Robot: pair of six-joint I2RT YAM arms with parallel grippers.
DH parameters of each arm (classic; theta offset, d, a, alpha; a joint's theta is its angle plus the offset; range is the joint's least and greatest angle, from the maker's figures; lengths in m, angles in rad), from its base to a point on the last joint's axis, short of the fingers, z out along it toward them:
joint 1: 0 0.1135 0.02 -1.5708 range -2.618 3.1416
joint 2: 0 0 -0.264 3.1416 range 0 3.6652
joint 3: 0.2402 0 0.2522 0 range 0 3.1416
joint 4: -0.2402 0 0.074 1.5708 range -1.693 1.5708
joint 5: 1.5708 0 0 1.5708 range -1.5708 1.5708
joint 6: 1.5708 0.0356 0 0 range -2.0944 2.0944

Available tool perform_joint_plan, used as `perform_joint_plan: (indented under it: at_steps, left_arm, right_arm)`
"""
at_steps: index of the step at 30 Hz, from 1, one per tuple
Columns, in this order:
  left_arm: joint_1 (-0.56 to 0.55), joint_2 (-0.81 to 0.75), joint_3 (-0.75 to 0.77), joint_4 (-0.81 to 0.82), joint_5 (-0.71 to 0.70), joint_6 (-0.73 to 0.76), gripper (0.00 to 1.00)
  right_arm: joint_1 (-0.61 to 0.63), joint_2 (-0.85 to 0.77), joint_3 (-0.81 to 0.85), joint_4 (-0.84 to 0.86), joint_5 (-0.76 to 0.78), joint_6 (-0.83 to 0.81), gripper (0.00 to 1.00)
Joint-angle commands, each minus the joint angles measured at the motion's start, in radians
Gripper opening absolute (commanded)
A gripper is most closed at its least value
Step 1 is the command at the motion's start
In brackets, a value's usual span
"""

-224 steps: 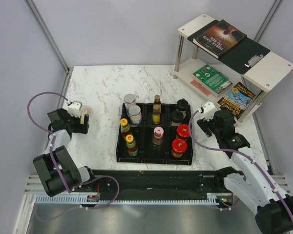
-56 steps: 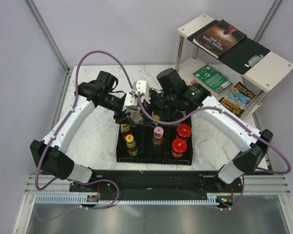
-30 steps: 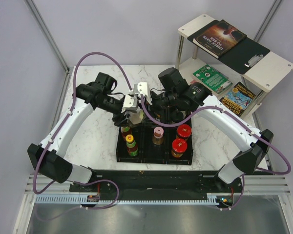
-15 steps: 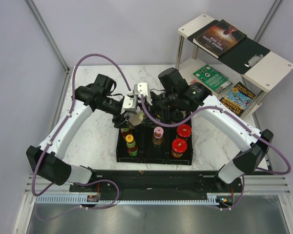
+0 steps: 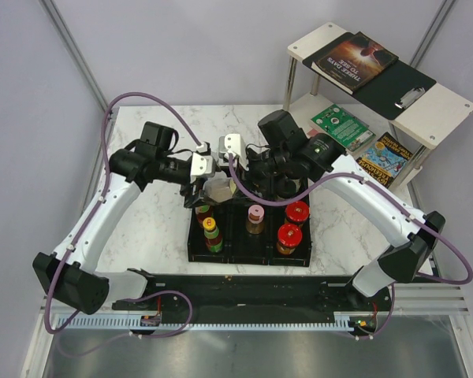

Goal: Organize the condiment bottles
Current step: Place the bottle in the storage box.

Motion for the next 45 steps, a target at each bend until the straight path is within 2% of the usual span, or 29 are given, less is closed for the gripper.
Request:
perform_joint_plan:
  at_steps: [1,11,20,26,28,31,34,37,40,41,45]
  left_arm:
    - [0.021,-0.032,-0.018,0.117,0.035,-0.064,0.99]
    - [0.015,-0.064,-0.091,0.097,0.133,-0.041,0.99]
    - [-0.005,-0.075,-0.096,0.085,0.130,-0.050,0.99]
    - [0.006,-0.098,-0.071,0.109,0.137,-0.131,0.99]
    - [0.018,-0.134,-0.079,0.161,0.150,-0.183,0.99]
    - [0.075,-0.203,-0.105,0.297,0.168,-0.279,0.99]
    - [0.184,-0.249,-0.133,0.429,0.206,-0.381,0.99]
    - [0.277,-0.253,-0.152,0.485,0.228,-0.445,0.99]
    - [0.345,-0.247,-0.212,0.592,0.124,-0.533,0.99]
    - [0.354,-0.246,-0.234,0.656,0.030,-0.553,0.99]
    - [0.463,-0.253,-0.356,0.801,-0.054,-0.643,0.99]
  right_arm:
    - [0.001,-0.052,0.007,-0.005,-0.024,0.010,0.00]
    - [0.002,-0.008,0.044,0.060,0.041,0.086,0.00]
    - [0.002,0.034,0.064,0.078,0.106,0.100,0.00]
    - [0.002,0.003,0.037,0.080,0.225,0.088,0.00]
    - [0.002,-0.023,0.014,0.081,0.262,0.076,0.00]
    - [0.004,-0.063,-0.020,0.081,0.293,0.066,0.00]
    - [0.002,-0.101,-0.058,0.092,0.331,0.060,0.00]
    - [0.002,-0.130,-0.086,0.100,0.347,0.054,0.00]
    - [0.004,-0.143,-0.082,0.048,0.341,0.036,0.00]
    - [0.002,-0.135,-0.074,0.026,0.332,0.016,0.00]
    - [0.016,-0.100,-0.034,-0.101,0.321,-0.049,0.00]
